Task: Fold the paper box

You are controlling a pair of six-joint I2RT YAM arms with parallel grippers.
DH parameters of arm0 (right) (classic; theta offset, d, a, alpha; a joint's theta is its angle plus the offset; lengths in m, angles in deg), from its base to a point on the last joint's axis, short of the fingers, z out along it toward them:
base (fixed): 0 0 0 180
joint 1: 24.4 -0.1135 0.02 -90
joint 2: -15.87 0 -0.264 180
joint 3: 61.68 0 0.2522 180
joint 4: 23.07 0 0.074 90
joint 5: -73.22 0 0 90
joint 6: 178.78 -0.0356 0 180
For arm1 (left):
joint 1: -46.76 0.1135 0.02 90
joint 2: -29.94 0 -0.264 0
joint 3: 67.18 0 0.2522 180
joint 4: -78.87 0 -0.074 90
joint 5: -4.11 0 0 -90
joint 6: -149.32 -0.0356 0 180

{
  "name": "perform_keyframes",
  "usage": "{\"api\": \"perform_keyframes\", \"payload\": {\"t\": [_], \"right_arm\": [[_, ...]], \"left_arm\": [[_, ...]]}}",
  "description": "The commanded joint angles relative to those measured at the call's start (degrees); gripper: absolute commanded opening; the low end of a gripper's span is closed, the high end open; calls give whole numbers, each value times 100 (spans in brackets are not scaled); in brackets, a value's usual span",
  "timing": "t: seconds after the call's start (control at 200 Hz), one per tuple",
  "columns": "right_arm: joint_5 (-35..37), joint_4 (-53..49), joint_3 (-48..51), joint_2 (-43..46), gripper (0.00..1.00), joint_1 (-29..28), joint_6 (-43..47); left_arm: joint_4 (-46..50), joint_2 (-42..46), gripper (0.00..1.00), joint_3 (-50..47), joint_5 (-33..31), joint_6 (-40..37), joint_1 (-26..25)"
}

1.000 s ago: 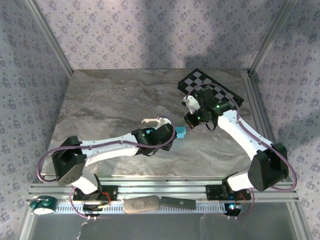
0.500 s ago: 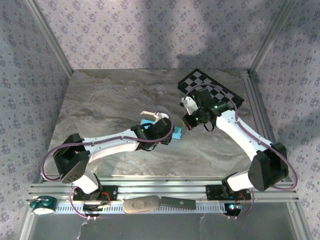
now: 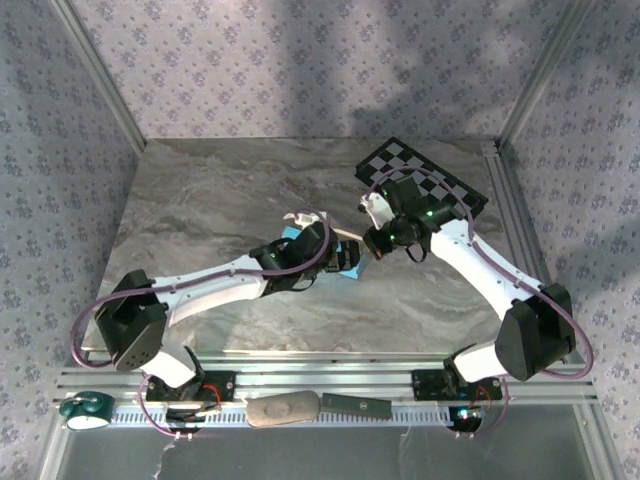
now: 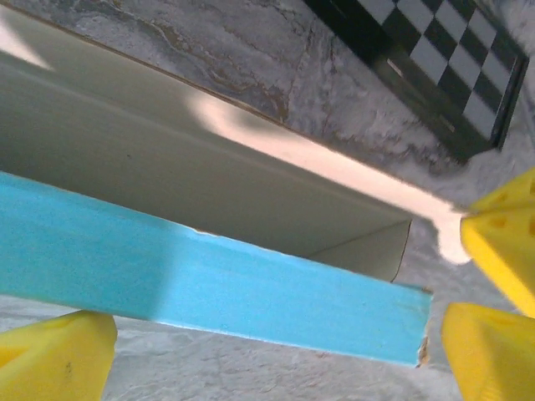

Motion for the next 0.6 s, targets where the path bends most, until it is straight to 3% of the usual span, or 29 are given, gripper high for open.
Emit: {"api": "perform_keyframes", "payload": {"t": [0.0,0.23,0.345,0.43,0.595], "right_arm": [[49,-165,-80,-84,0,-43,-108],[32,-104,-15,-62,0,-85,-90],[45,-51,16,-47,0,-134,-82],[56,-16,25,-28,0,-173,-80],[133,-30,20,-4,0,-294,-63]], "left_arm": [[-94,239,100,-50,103,1195,121],[-148,350,100,-104,281,2561,406],[863,270,100,359,253,3233,571],[1260,180,100,591,397,3461,700],[1076,-16,100,728,794,3449,1006]]}}
